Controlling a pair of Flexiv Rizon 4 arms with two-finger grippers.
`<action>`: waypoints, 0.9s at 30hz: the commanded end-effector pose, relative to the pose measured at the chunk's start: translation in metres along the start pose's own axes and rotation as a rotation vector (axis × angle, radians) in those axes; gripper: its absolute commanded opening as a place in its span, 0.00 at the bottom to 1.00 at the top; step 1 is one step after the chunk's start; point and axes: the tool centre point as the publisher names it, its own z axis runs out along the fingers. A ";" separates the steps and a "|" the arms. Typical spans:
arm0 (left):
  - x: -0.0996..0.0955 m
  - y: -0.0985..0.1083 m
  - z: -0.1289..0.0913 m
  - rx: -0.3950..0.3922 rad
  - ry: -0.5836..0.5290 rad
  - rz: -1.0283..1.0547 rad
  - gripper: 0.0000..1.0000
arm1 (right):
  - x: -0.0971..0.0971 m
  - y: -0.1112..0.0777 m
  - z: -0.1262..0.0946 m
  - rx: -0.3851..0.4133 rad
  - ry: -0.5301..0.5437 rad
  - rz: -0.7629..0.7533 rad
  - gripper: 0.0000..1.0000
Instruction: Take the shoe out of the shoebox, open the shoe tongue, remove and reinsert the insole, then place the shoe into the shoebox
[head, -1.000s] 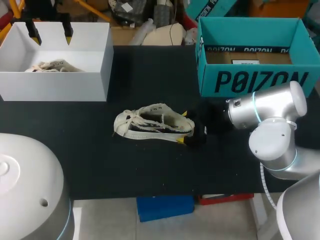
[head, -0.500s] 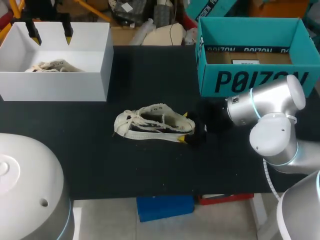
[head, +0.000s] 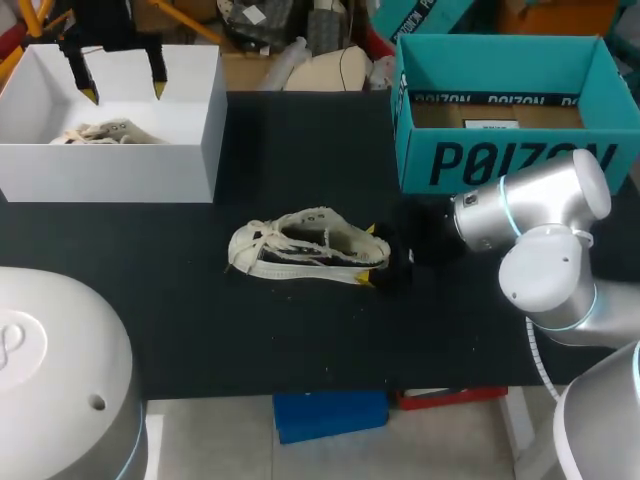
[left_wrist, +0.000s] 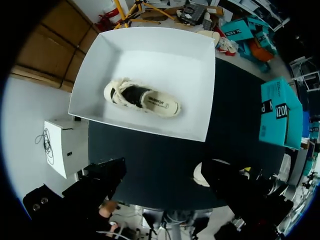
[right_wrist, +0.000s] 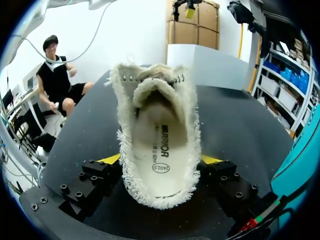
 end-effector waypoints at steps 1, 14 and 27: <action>0.023 0.040 0.006 0.070 -0.003 -0.001 1.00 | 0.000 -0.001 0.000 0.001 -0.001 0.001 0.00; 0.044 0.063 0.005 0.055 0.077 0.085 1.00 | 0.000 -0.001 0.000 0.001 -0.001 0.001 0.00; 0.066 0.084 -0.005 0.144 -0.039 0.118 1.00 | 0.000 -0.001 0.000 0.001 -0.001 0.001 0.00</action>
